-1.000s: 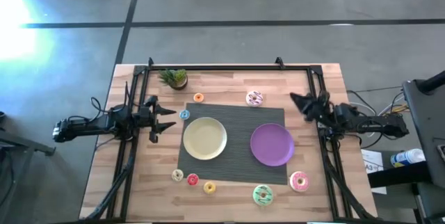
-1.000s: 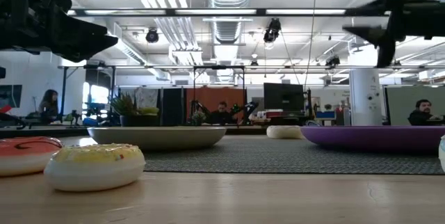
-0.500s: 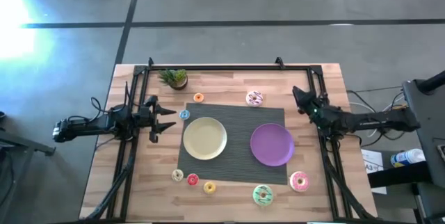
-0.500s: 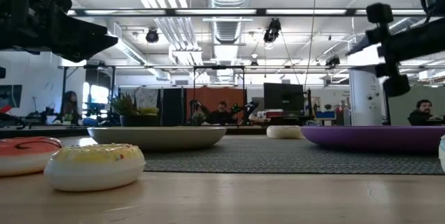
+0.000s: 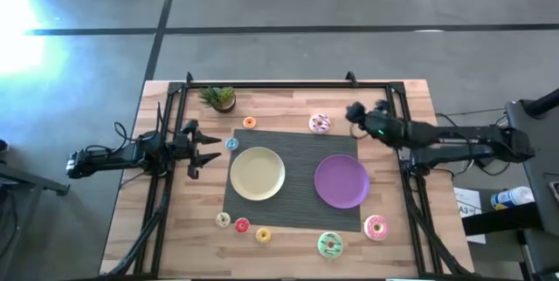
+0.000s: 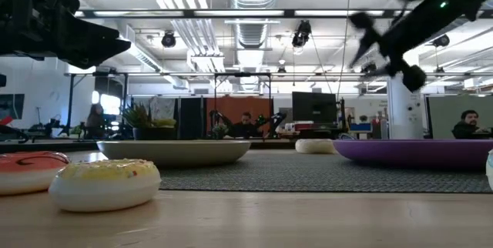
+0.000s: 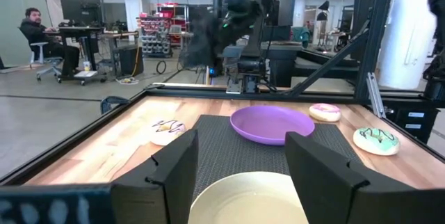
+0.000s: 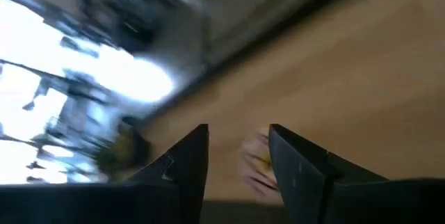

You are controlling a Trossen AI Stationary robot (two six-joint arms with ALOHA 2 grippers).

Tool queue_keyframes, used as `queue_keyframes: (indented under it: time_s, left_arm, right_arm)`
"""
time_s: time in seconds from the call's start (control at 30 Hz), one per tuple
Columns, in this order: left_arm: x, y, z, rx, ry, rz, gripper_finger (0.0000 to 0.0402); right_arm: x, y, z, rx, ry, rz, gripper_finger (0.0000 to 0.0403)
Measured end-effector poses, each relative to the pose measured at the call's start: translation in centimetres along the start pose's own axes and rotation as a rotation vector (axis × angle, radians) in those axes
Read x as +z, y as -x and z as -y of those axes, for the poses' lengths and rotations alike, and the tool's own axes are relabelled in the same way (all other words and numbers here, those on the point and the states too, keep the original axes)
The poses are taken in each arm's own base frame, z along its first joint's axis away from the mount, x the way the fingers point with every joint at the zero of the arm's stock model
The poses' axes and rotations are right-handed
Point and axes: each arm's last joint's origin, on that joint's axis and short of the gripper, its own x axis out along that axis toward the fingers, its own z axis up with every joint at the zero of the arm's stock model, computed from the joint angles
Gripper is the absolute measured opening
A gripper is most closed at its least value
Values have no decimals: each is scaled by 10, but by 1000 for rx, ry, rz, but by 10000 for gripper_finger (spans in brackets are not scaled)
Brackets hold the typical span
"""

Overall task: Pick & Place donuts
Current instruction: Put the large purple donut on the purple plate

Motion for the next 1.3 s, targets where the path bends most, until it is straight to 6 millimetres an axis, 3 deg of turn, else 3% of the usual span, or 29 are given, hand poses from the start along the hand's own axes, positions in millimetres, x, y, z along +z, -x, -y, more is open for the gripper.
queue_keyframes:
  time_s: [0.13, 0.3, 0.5, 0.67, 0.83, 1.03, 1.17, 1.3]
  left_arm:
    - [0, 0, 0, 0, 0, 0, 190]
    - [0, 0, 0, 0, 0, 0, 190]
    - [0, 0, 0, 0, 0, 0, 190]
    - [0, 0, 0, 0, 0, 0, 190]
    - [0, 0, 0, 1, 0, 0, 190]
    - [0, 0, 0, 0, 0, 0, 190]
    - [0, 0, 0, 1, 0, 0, 190]
    - [0, 0, 0, 1, 0, 0, 190]
  right_arm:
    - [8, -28, -11, -55, 184, -156, 153]
    - [17, -59, -30, -88, 430, -205, 205]
    - [21, -104, -25, -159, 414, -468, 273]
    - [12, -132, -15, -208, 411, -600, 292]
    - [5, -148, -8, -296, 457, -655, 283]
    - [6, -156, -16, -312, 505, -621, 254]
    - [15, -158, -22, -325, 530, -544, 224]
    - [21, -156, -23, -375, 528, -578, 173]
